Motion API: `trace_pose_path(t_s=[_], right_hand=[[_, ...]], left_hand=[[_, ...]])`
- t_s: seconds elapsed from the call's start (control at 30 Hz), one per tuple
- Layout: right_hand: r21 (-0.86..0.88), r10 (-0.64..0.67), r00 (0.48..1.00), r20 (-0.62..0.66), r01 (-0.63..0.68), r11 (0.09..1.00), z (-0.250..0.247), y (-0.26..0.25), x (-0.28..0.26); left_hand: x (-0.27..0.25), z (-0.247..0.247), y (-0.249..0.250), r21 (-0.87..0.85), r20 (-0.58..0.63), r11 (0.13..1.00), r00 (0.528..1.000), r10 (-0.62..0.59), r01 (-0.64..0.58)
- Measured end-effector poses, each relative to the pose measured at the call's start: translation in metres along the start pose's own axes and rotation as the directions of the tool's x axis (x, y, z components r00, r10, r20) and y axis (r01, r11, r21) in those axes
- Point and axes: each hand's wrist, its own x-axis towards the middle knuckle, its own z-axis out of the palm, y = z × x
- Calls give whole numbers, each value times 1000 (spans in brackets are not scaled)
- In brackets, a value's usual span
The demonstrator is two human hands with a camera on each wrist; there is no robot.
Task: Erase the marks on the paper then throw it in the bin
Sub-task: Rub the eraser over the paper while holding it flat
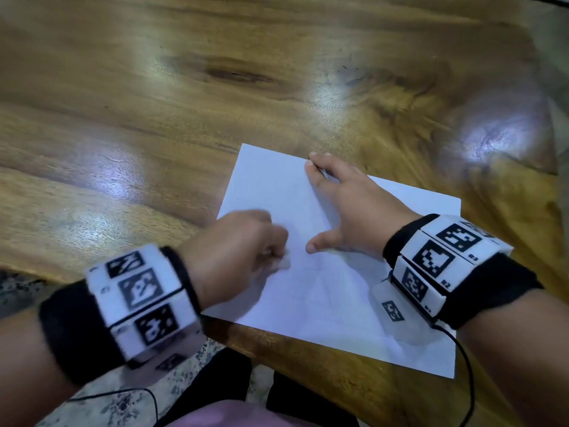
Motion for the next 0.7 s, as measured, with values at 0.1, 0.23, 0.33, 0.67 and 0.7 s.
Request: trace_pose_path(t_s=[0.1, 0.23, 0.33, 0.67, 0.7], right_hand=[[14, -2, 1000, -10, 2, 1000, 0, 1, 0], [0, -4, 1000, -16, 4, 1000, 2, 1, 1], [-7, 1, 1000, -19, -1, 1000, 3, 2, 1], [-24, 1, 1000, -24, -1, 1000, 5, 3, 2], [-18, 1, 1000, -22, -2, 1000, 4, 3, 2]], left_hand=[[-31, 6, 6, -73, 242, 997, 970, -17, 36], [-1, -4, 7, 18, 96, 1000, 995, -26, 25], [18, -1, 9, 43, -28, 999, 999, -22, 23], [15, 0, 13, 40, -10, 999, 1000, -23, 24], [18, 0, 11, 49, -32, 998, 999, -32, 33]])
